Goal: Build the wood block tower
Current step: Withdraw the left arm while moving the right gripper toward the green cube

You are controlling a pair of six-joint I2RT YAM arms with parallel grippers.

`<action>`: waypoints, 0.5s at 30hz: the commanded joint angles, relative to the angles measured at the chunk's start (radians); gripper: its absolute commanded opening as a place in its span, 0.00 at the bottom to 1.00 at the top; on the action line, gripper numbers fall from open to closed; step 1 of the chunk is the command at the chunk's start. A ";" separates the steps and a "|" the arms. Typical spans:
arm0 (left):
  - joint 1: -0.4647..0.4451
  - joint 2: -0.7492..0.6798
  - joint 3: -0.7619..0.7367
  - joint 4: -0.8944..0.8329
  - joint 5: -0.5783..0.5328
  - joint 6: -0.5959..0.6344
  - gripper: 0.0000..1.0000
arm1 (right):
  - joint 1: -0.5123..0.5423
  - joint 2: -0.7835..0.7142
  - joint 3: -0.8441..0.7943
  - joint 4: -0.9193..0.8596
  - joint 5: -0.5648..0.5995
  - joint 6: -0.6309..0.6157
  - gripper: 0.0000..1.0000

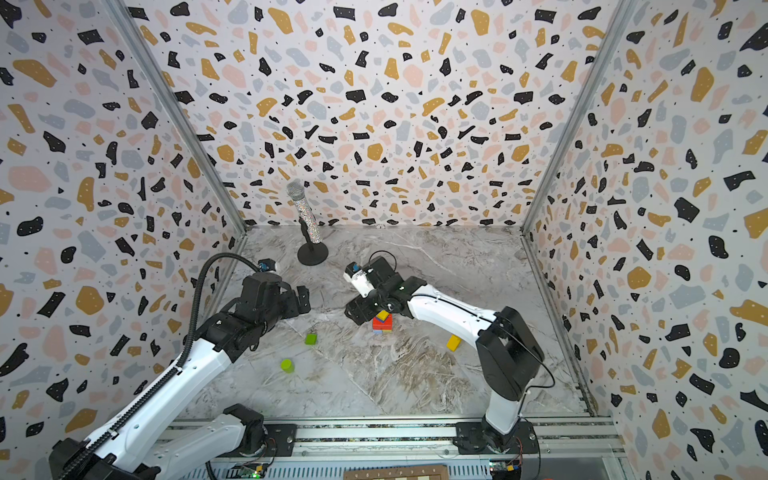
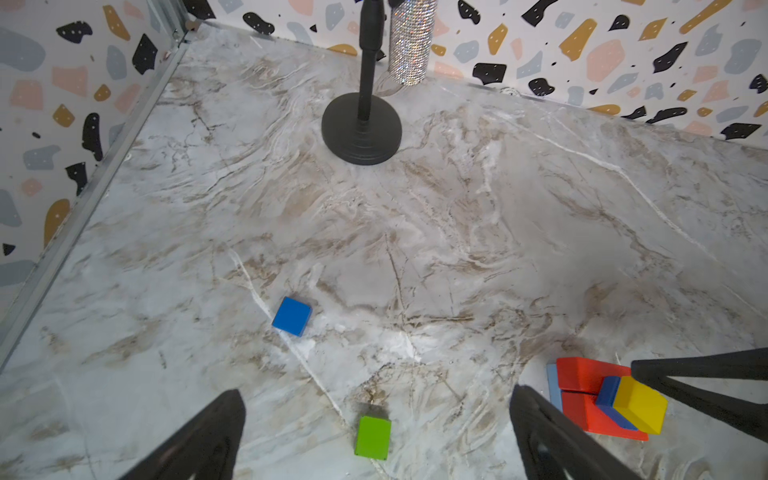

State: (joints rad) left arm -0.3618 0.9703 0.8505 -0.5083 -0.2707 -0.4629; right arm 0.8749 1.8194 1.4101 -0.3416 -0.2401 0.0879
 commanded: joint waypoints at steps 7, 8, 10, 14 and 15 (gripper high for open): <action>0.088 -0.153 -0.044 0.032 -0.056 -0.029 1.00 | 0.128 0.205 0.209 -0.095 0.046 -0.154 0.83; 0.094 -0.162 -0.050 0.039 -0.056 -0.034 1.00 | 0.135 0.221 0.220 -0.099 0.044 -0.163 0.83; 0.099 -0.187 -0.068 0.061 -0.059 -0.034 1.00 | 0.146 0.250 0.245 -0.093 0.034 -0.178 0.83; 0.101 -0.256 -0.095 0.082 -0.100 -0.040 1.00 | 0.160 0.281 0.259 -0.056 0.016 -0.188 0.83; 0.101 -0.275 -0.099 0.084 -0.107 -0.042 1.00 | 0.162 0.290 0.263 -0.048 0.012 -0.189 0.83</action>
State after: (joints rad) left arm -0.2684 0.7425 0.7612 -0.4801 -0.3347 -0.4927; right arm 1.0344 2.1181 1.6291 -0.3931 -0.2165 -0.0708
